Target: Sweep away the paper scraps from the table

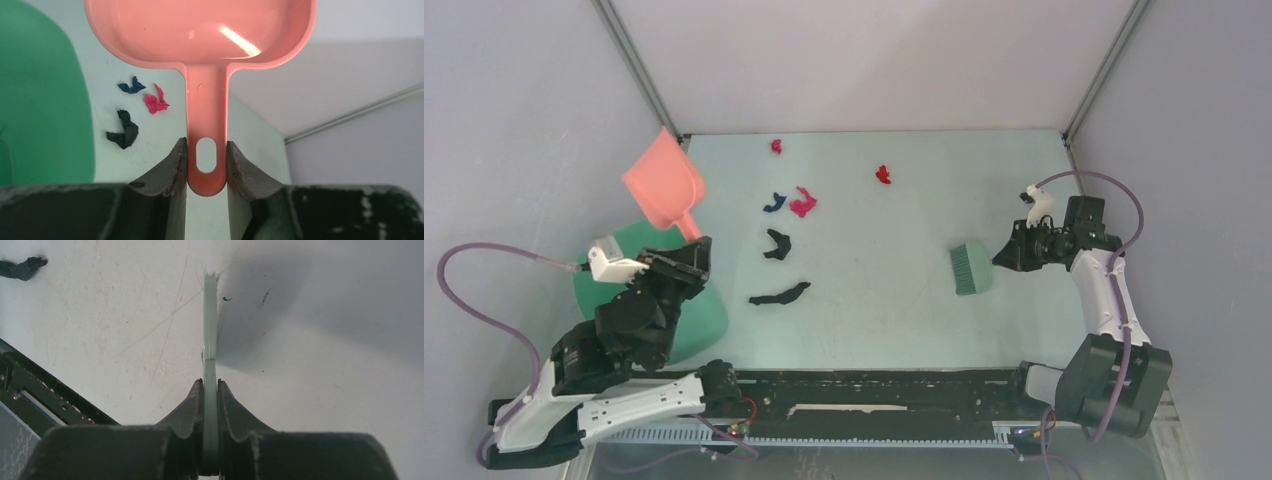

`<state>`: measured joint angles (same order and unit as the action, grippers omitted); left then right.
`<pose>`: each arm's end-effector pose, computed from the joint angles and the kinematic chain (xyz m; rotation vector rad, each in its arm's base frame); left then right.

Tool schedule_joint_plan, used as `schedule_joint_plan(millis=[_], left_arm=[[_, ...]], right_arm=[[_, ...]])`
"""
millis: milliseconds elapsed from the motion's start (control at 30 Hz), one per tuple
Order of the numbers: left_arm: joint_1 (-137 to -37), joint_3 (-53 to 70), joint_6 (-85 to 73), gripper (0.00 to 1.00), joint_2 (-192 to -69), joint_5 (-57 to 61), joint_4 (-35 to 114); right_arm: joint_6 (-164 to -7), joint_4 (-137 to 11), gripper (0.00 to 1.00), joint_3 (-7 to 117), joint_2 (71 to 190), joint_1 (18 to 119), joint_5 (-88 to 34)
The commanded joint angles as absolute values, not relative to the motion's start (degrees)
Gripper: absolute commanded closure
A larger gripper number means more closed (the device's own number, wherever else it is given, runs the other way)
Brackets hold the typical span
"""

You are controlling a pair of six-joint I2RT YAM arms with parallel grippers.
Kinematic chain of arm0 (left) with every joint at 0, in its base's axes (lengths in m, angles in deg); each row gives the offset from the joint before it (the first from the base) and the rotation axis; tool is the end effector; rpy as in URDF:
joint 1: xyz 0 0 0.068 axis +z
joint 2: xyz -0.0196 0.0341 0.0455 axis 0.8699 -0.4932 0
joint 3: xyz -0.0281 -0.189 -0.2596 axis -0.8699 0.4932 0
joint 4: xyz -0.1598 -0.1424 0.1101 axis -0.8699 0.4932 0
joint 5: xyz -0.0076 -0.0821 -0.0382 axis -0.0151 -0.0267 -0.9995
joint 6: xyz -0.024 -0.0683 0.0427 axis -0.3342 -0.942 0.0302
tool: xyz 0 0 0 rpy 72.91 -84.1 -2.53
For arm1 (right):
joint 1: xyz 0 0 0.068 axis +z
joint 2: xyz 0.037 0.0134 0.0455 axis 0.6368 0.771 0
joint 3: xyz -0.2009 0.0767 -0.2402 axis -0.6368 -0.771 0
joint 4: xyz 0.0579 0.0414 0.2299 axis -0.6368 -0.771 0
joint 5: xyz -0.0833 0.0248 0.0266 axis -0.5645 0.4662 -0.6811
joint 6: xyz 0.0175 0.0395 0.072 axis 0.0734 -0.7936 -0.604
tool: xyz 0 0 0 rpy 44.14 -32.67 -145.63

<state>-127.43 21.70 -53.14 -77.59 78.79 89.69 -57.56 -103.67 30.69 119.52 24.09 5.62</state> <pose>0.0508 0.0559 0.3953 -0.7154 1.5140 -0.6156 0.2126 -0.0098 0.2832 -0.3495 2.3482 0.6158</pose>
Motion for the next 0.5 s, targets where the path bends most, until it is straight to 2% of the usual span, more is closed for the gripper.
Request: schedule_joint_plan(millis=[0, 233, 467], left_arm=[[-127.3, 19.9, -36.1, 1.0, -82.5, 75.4, 82.3], [-127.2, 15.6, -21.2, 1.0, -92.3, 69.3, 83.9], [-127.2, 14.1, -15.5, 1.0, -97.9, 64.3, 91.0]], right_arm=[[-58.3, -103.3, 1.0, 31.1, 118.8, 23.6, 6.5], [-59.4, -103.1, 1.0, 30.9, 118.8, 23.2, 5.9], [-62.6, -100.8, 1.0, 30.9, 116.9, 24.5, 7.9]])
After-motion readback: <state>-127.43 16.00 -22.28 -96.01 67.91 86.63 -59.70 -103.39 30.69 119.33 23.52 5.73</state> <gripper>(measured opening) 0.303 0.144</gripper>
